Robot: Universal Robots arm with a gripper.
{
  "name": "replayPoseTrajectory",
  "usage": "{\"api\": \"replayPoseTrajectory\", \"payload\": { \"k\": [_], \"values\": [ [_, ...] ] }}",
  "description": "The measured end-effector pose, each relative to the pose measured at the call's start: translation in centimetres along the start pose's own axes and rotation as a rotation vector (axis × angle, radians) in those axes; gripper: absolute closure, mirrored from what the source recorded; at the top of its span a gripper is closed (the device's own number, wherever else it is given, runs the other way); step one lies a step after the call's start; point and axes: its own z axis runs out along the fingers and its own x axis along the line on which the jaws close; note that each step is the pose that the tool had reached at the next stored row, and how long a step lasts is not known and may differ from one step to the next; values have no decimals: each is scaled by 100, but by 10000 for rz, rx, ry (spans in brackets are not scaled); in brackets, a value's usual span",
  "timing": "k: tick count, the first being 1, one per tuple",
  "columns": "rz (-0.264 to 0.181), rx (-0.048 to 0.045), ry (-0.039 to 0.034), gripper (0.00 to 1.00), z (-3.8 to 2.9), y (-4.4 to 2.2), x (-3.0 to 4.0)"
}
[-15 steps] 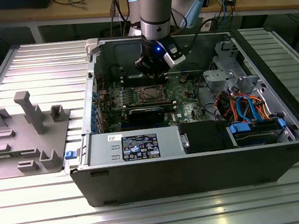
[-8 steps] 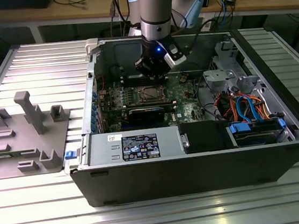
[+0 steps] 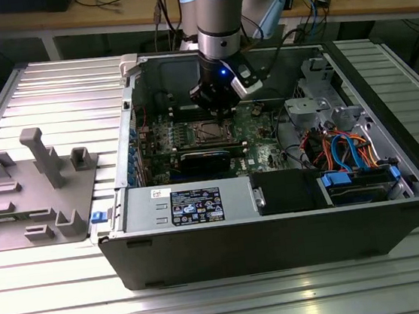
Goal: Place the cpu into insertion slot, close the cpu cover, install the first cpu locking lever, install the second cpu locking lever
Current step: 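Install the first cpu locking lever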
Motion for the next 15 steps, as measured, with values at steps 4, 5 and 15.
{"api": "replayPoseTrajectory", "payload": {
  "k": [4,5,15],
  "values": [
    [-15,463,27,89,-166,-97,1],
    [-20,639,37,89,-168,-205,7],
    [-29,883,36,89,-269,-264,9]
  ]
}}
